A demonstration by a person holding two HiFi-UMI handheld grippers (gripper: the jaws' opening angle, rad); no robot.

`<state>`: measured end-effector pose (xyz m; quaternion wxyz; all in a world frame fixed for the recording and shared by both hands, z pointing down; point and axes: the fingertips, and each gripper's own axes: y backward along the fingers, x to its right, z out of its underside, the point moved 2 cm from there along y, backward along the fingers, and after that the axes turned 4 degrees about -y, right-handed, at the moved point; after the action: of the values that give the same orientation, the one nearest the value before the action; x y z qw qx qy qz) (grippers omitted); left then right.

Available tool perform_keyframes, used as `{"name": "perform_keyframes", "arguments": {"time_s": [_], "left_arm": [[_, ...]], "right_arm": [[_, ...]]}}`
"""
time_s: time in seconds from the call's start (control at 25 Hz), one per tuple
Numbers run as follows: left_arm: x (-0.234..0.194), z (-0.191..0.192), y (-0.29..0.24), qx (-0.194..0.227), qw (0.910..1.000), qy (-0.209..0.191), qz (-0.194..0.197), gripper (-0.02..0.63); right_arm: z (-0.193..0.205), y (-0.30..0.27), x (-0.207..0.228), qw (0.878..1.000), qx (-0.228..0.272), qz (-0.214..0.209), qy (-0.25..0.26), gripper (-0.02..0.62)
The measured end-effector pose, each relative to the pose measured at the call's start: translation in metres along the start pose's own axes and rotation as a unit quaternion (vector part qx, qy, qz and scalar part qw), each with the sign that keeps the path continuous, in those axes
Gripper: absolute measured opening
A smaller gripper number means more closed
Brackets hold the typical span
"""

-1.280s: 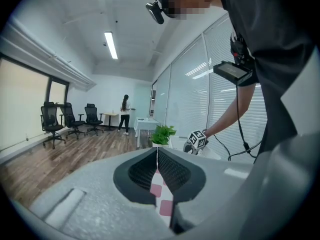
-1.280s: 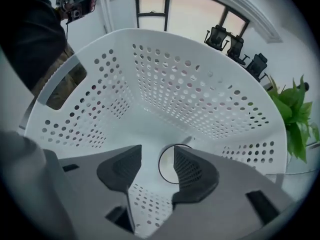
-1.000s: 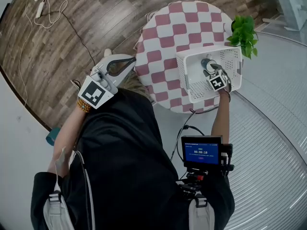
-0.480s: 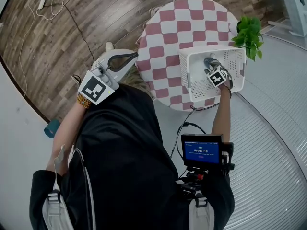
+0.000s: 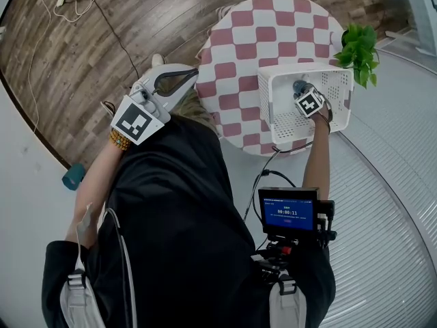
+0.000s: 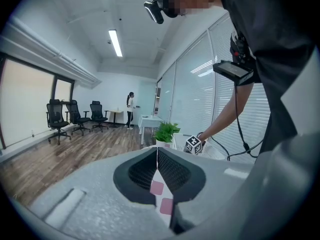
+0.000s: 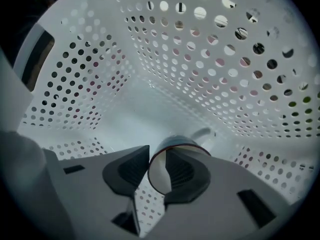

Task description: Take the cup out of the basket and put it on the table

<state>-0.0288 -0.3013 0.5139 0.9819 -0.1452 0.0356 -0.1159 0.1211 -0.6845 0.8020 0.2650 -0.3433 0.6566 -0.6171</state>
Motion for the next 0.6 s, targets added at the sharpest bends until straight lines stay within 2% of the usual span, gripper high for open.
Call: {"name": "perform_keyframes", "arguments": {"time_s": [0.2, 0.32, 0.44, 0.6], "left_arm": [[-0.001, 0.001, 0.0, 0.0, 1.0, 0.001, -0.003, 0.005], [-0.001, 0.003, 0.0, -0.005, 1.0, 0.0, -0.004, 0.005], [-0.001, 0.003, -0.001, -0.007, 1.0, 0.002, -0.004, 0.005], [0.0, 0.001, -0.003, -0.01, 0.9999, -0.004, -0.003, 0.005]], "right_arm": [[-0.004, -0.003, -0.001, 1.0, -0.007, -0.014, -0.006, 0.101], [0.007, -0.008, -0.007, 0.998, -0.037, -0.036, -0.029, 0.092], [-0.001, -0.013, -0.001, 0.999, -0.016, -0.028, -0.018, 0.083], [-0.001, -0.017, -0.001, 0.999, -0.017, -0.033, -0.025, 0.069]]}}
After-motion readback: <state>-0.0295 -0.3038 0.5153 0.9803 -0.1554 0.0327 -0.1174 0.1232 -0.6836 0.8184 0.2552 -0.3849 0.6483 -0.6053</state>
